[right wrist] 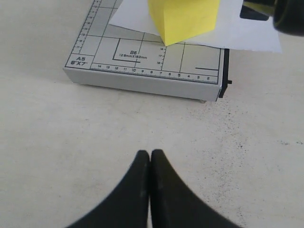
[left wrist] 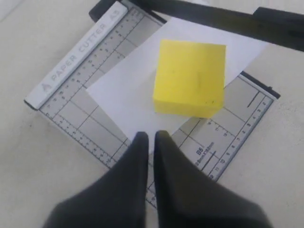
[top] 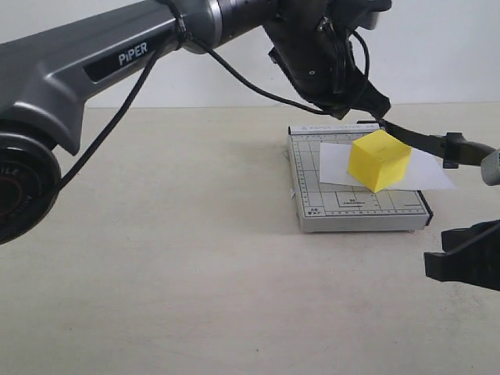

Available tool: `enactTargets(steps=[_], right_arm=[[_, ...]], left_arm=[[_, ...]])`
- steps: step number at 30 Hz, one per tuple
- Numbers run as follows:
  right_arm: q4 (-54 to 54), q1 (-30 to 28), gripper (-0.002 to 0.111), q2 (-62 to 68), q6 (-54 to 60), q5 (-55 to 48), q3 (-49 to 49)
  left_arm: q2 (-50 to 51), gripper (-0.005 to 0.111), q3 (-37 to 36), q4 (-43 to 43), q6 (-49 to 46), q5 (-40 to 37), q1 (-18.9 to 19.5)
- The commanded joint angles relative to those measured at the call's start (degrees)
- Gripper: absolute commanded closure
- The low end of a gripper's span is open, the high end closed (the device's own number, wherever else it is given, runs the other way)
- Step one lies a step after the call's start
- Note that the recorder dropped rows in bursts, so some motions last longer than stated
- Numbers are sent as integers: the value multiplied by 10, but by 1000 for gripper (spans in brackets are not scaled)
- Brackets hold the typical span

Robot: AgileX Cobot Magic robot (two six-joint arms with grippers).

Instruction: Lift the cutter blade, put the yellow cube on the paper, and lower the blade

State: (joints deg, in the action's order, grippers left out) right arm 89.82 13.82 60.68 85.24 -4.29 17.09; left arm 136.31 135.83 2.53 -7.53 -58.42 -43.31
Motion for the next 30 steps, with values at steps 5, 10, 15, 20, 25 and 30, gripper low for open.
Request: enactTargets(steps=[5,10,15,20,25,30], right_arm=[[-3,-1,108,-1,1,-2,2],[-3,-1,108,-1,-3,-5,2],[-3,-1,108,-1,-3,-5,2],[-3,-1,108,-1,-8,-4,2],[-3,-1,108,-1,-8,-4,2],[-3,-1,108,-1,-8,-4,2]], left_arm=[[-237,102,-386,-51,-24,239,9],[-527,102,-888,-139,181,584,130],[-703,102,-1012,-139,213,716,257],[-835,102,-1032,-139,173,624,348],[-989,102,-1053,-139,189,559,423],[-1066,102,-1140,-139,184,559,455]])
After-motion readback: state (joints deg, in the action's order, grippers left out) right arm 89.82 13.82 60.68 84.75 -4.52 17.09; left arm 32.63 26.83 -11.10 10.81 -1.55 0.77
